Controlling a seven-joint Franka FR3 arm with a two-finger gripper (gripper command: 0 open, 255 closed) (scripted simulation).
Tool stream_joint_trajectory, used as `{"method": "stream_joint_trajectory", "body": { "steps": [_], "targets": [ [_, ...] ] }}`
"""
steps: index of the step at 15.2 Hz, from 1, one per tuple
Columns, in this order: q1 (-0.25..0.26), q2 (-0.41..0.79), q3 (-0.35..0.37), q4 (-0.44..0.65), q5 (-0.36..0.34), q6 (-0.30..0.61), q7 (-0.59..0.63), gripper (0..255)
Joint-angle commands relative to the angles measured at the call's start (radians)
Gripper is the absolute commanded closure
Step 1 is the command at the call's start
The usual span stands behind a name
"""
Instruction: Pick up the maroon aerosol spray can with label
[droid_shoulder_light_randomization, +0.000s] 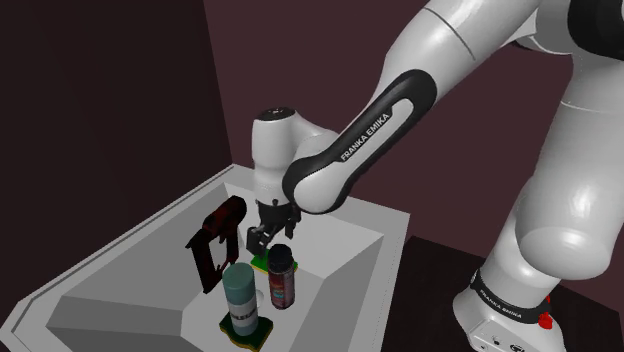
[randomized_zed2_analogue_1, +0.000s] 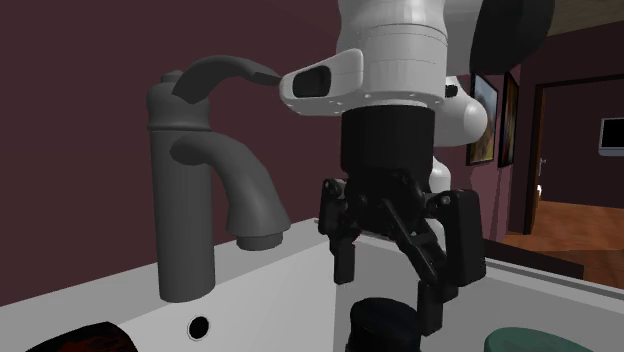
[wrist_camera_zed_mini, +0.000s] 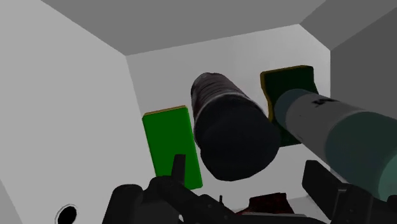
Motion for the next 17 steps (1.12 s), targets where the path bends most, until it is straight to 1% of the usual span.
{"method": "stream_joint_trajectory", "body": {
  "steps": [1,5,7,8,15,17],
  "targets": [
    [0.001,0.051,-0.006,0.004,-0.028,0.023,-0.011,0],
    [0.003,0.102,-0.014,-0.002,-0.075,0.072,0.022,0],
    [0.006,0.109,-0.017,-0.002,-0.082,0.079,0.027,0],
    [0.006,0.109,-0.017,-0.003,-0.083,0.081,0.028,255],
    [0.004,0.103,-0.016,-0.014,-0.079,0.085,0.024,255],
    [0.006,0.109,-0.017,-0.002,-0.082,0.079,0.027,255]
  ]
}}
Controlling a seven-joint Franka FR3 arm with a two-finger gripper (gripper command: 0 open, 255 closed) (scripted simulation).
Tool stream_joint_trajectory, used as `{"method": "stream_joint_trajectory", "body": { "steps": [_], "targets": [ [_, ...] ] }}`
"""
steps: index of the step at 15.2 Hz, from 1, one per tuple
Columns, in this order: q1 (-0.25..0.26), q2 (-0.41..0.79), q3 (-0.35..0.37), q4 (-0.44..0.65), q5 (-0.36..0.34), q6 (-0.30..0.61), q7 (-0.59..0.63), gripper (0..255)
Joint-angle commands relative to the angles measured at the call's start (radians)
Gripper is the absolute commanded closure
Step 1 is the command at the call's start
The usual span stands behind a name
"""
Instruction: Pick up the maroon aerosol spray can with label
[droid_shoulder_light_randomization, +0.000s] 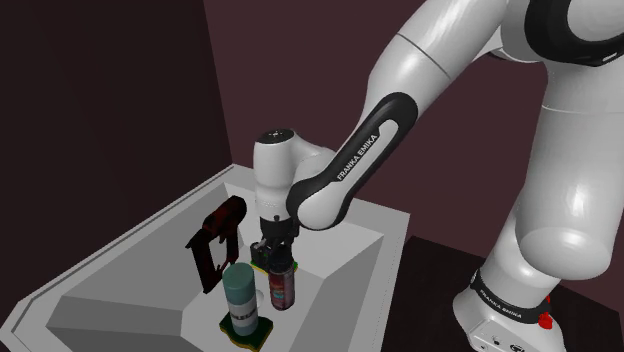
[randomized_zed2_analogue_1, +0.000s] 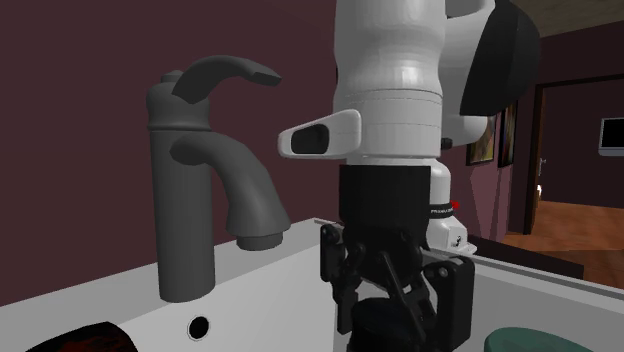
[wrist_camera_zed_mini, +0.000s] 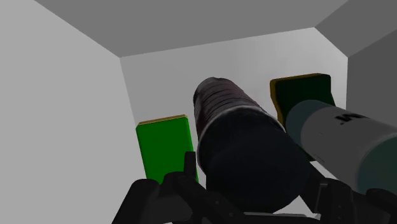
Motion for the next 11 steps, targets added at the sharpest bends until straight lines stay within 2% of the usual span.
{"method": "stream_joint_trajectory", "body": {
  "steps": [1,11],
  "targets": [
    [-0.003,-0.008,0.004,0.004,0.01,-0.016,-0.007,255],
    [-0.025,-0.127,0.035,0.027,0.113,-0.141,-0.078,255]
  ]
}}
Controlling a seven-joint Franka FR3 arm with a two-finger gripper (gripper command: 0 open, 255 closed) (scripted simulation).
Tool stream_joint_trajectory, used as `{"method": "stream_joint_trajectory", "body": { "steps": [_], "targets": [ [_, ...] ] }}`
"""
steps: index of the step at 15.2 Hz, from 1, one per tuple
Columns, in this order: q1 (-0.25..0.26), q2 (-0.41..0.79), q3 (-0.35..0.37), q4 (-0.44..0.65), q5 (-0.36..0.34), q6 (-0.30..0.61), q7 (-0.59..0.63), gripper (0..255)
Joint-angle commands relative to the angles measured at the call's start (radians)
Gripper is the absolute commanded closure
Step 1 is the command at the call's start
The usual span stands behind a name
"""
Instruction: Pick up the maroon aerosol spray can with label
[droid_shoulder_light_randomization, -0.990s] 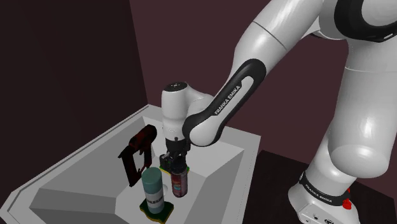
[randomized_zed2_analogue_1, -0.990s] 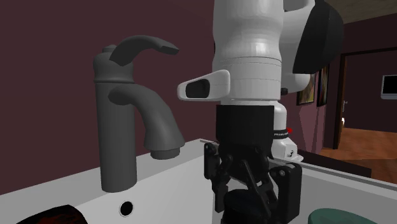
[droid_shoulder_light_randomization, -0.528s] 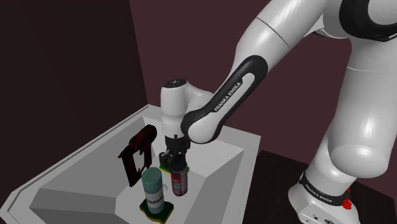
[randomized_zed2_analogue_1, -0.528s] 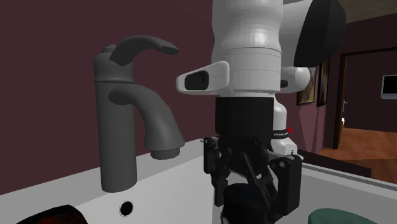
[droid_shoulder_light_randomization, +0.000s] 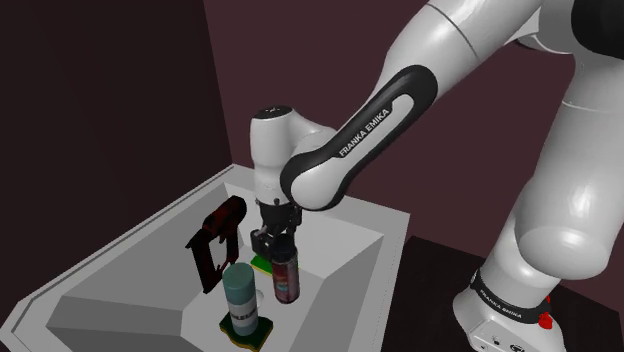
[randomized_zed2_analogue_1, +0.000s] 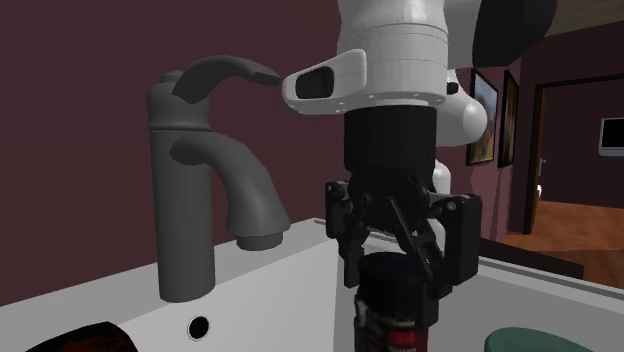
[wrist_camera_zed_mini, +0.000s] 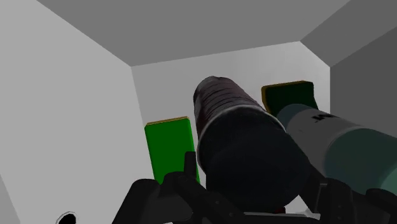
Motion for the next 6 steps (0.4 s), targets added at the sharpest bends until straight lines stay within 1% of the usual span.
{"method": "stream_joint_trajectory", "body": {
  "steps": [1,4,6],
  "targets": [
    [-0.005,-0.026,0.001,0.016,0.014,-0.01,-0.01,255],
    [-0.007,-0.058,0.004,0.029,0.038,-0.05,-0.027,255],
    [-0.007,-0.059,0.003,0.029,0.039,-0.052,-0.028,255]
  ]
}}
